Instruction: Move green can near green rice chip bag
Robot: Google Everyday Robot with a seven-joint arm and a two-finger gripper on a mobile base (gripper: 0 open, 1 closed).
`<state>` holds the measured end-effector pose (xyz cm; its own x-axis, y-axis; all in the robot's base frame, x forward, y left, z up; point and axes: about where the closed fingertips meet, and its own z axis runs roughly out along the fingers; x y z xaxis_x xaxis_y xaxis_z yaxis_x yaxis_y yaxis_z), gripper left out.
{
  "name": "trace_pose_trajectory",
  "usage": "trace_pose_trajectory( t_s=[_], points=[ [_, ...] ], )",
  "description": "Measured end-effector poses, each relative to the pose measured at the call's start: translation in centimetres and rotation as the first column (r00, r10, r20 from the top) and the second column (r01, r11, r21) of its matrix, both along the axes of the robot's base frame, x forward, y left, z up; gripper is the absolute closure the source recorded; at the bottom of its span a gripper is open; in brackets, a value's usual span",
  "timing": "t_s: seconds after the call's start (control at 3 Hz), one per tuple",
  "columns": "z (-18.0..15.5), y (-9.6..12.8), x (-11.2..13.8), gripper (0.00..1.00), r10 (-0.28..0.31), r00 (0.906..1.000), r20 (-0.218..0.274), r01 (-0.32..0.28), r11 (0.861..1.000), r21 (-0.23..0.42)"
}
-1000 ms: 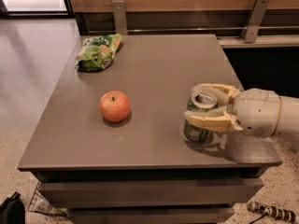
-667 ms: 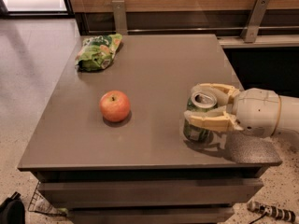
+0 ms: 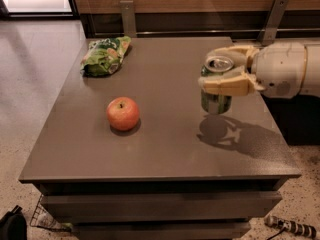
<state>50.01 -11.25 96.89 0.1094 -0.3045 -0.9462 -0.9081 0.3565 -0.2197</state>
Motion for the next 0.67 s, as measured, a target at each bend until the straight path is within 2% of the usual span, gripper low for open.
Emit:
trace_pose_trajectory(
  t_s=[0.33,0.67],
  points=[
    [4.8,1.6,7.9,1.00,-0.030,0.9992,-0.024,0.029,0.999,-0.031],
    [6.6,4.0,13.9,1.00,-0.070,0.9968,-0.038,0.072,0.997,0.030]
  ],
)
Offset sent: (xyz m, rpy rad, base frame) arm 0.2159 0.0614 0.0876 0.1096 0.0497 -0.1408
